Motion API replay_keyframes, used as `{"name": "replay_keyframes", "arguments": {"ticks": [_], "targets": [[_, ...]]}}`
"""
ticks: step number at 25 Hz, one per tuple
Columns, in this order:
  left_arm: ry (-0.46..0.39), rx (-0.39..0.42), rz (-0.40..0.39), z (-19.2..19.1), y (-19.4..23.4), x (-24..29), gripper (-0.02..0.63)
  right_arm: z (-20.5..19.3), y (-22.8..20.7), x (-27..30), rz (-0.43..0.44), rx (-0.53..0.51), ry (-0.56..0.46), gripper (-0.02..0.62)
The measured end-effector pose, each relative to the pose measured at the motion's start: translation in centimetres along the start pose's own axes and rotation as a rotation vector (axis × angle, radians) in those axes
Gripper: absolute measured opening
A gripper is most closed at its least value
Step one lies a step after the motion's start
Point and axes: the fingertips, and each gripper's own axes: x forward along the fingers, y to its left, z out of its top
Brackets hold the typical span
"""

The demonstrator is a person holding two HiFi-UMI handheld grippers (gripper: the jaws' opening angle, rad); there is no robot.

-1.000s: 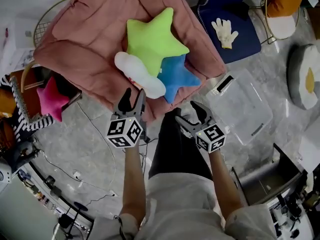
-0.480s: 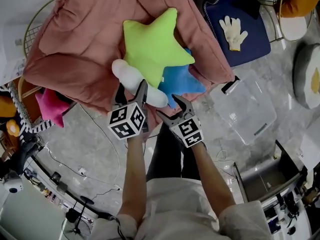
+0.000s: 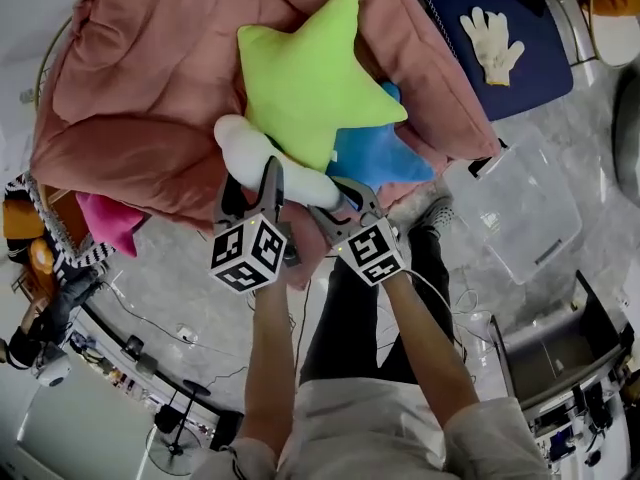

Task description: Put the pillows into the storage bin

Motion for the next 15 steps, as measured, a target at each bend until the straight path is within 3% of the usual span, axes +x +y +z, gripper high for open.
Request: {"name": "replay_keyframes", "arguments": {"ticks": [4, 11, 15], "targets": [[-0.043, 0.040, 0.002, -0.8, -0.2, -0.7, 0.257, -0.7, 0.8, -0.7, -0.009, 0.014, -0.084, 0.161], [-0.113, 0.215, 0.001, -2.5, -4.3, -3.8, 0.235, -2.3, 1.4, -4.7, -0.052, -0.003, -0.127, 0.118], [-0.103, 0.185, -0.028, -5.2, -7.4, -6.3, 0.235, -4.3, 1.8, -9.3, -0.065, 0.007, -0.130, 0.117]]}}
